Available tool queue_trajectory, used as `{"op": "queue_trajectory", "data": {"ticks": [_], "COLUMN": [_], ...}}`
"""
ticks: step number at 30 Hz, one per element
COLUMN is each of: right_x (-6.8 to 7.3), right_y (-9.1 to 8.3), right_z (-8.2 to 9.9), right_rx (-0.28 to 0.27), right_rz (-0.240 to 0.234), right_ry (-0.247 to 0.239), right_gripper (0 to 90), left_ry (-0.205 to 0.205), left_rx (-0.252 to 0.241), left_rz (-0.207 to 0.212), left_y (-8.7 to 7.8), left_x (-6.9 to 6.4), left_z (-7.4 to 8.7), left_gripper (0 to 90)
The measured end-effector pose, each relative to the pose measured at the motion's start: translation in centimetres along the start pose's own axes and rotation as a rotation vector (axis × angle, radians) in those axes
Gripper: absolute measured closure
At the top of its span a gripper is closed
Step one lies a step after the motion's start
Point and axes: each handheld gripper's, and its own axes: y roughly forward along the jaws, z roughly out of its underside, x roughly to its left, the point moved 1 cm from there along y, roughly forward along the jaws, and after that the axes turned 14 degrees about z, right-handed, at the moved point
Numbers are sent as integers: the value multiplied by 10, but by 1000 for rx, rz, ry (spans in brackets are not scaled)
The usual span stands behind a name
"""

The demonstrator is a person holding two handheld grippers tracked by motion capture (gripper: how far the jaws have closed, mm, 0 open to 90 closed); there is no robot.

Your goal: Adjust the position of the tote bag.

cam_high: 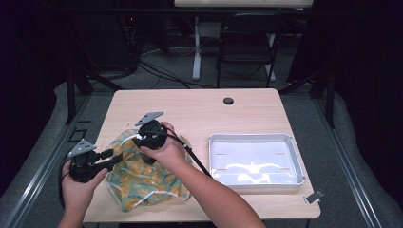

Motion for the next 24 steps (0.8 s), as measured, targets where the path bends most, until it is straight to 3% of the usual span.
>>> {"op": "queue_trajectory", "data": {"ticks": [24], "right_x": [0], "right_y": [0], "right_z": [0], "right_rx": [1], "right_rz": [3], "right_ry": [35], "right_gripper": [584], "left_ry": [0], "left_rx": [1], "left_rz": [-3], "left_y": [-1], "left_x": [2], "left_z": [0], "left_gripper": [534]}}
